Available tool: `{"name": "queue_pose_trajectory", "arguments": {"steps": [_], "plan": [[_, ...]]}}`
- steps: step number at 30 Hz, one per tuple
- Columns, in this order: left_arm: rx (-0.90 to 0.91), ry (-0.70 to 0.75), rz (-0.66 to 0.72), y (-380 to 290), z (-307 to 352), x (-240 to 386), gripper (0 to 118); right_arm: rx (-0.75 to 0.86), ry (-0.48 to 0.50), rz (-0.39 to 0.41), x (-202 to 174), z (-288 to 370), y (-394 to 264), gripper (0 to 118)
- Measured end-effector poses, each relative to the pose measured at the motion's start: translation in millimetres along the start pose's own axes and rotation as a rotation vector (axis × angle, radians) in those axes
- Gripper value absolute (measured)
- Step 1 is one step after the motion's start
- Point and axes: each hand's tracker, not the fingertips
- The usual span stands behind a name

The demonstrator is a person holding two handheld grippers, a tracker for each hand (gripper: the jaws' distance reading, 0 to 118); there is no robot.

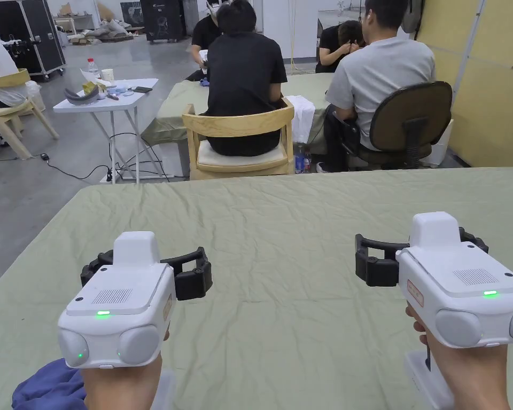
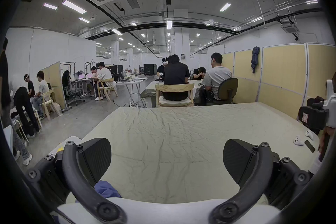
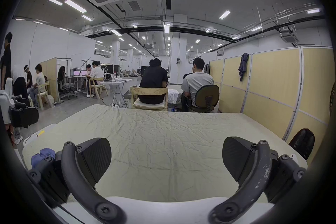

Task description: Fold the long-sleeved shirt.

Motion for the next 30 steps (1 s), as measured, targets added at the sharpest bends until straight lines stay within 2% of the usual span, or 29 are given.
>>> {"name": "queue_pose_trajectory", "arguments": {"steps": [30], "plan": [[0.002, -0.004, 0.009, -5.0, 0.6, 1.5, 118, -0.006, 0.008, 0.022, -4.0, -0.3, -2.9, 118]]}}
